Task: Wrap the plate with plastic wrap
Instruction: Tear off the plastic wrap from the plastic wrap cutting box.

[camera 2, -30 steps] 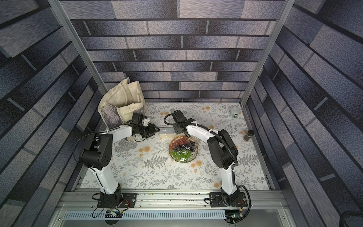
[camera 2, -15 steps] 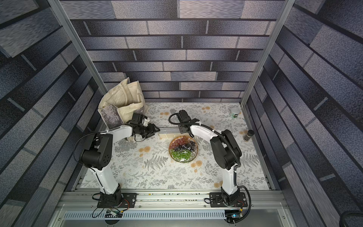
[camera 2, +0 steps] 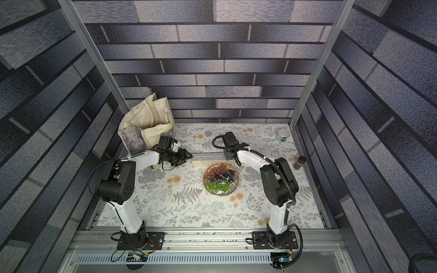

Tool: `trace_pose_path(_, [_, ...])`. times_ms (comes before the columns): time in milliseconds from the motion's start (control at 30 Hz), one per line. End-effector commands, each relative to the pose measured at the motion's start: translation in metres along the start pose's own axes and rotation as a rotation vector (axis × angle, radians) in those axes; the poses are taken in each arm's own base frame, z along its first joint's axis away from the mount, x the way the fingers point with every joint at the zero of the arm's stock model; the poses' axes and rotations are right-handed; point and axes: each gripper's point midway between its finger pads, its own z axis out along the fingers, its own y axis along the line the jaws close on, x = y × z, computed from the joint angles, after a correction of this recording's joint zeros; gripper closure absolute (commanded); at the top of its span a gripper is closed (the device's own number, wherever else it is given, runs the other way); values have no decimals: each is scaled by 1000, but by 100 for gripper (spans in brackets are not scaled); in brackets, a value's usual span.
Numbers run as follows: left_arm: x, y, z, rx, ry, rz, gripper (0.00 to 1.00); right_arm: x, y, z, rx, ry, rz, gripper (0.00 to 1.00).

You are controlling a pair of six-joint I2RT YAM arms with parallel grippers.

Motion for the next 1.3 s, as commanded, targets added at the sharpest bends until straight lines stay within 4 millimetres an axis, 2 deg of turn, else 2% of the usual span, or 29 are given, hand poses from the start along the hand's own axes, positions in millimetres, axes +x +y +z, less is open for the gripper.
trace_pose_path(0, [12,23,9,-98,40,-9,39,18,-17,-2,47,55,-6,57])
trace_pose_path(600, [11,21,7,-102,36,-7,39,46,-83,0,163,120,152,56])
trace_pose_path(767, [8,16,2,-99,25,3,38,38,-90,-5,151,98,189,54])
trace_pose_path(867, [3,9,-6,-85,11,14,34,24,-91,-13,109,66,222,51])
trace_pose_path(967, [-3,-5,-19,-63,-19,35,26,2,-84,-33,22,-12,263,42])
trace_pose_path(1067, [-6,-19,-37,-43,-52,58,17,-8,-76,-57,-84,-71,314,23])
trace_pose_path(1167, [2,-28,-50,-11,-57,55,12,0,-64,-71,-227,-88,393,2])
trace_pose_path(1267, [20,-33,-49,31,-25,32,11,27,-48,-70,-389,-44,512,0])
